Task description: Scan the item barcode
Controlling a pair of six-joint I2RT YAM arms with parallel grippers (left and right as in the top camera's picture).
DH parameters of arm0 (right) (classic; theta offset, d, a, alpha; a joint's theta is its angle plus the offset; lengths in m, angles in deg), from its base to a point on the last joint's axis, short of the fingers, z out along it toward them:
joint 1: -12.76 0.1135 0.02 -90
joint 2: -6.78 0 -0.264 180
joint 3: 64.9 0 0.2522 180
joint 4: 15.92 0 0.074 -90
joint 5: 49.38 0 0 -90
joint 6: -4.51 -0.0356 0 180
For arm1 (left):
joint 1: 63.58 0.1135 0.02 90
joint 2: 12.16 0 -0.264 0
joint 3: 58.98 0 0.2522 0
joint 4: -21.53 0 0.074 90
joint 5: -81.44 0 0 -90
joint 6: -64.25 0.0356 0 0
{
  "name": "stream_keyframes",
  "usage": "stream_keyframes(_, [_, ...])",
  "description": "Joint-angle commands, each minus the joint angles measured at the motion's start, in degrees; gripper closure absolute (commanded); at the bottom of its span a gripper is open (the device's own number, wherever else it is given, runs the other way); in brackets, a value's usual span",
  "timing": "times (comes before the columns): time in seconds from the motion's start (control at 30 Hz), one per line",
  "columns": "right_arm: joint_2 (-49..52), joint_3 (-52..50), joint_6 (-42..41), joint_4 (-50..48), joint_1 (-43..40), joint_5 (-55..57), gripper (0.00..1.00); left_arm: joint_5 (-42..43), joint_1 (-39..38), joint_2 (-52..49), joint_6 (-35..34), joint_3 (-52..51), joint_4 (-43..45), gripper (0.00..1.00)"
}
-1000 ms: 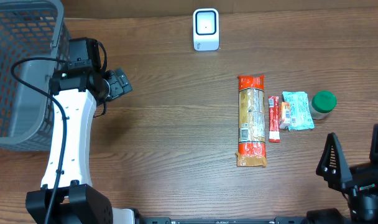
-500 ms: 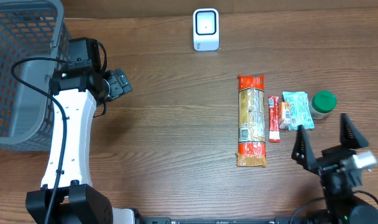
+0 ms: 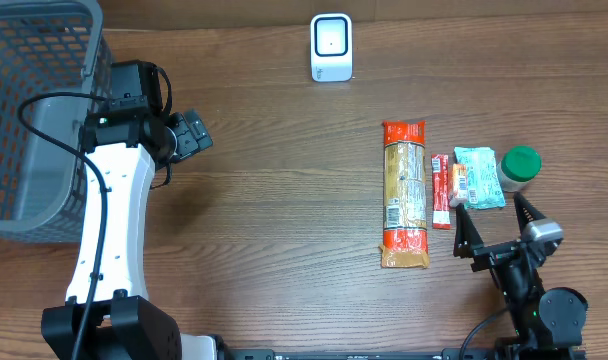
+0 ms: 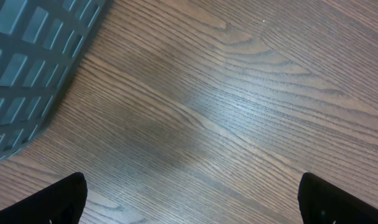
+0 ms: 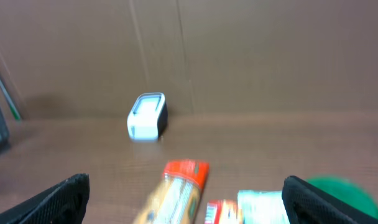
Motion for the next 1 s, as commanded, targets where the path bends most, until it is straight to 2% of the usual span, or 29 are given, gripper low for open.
stream_keyframes(0.0, [-0.6, -0.6, 0.0, 1.4, -0.3, -0.3, 0.0, -0.1, 0.0, -0.4, 0.7, -0.2, 0.0, 0.0])
stream_keyframes(0.17, [-0.6, -0.6, 0.3, 1.1, -0.3, -0.3, 0.0, -0.1, 0.0, -0.4, 0.7, -0.2, 0.0, 0.0])
stream_keyframes(0.37, [-0.6, -0.6, 10.3, 1.3, -0.3, -0.3, 0.0, -0.1, 0.0, -0.4, 0.7, -0.2, 0.0, 0.0])
stream_keyframes(0.97, [-0.6, -0.6, 10.6, 1.3, -0.3, -0.3, 0.0, -0.1, 0.0, -0.4, 0.7, -0.2, 0.0, 0.0])
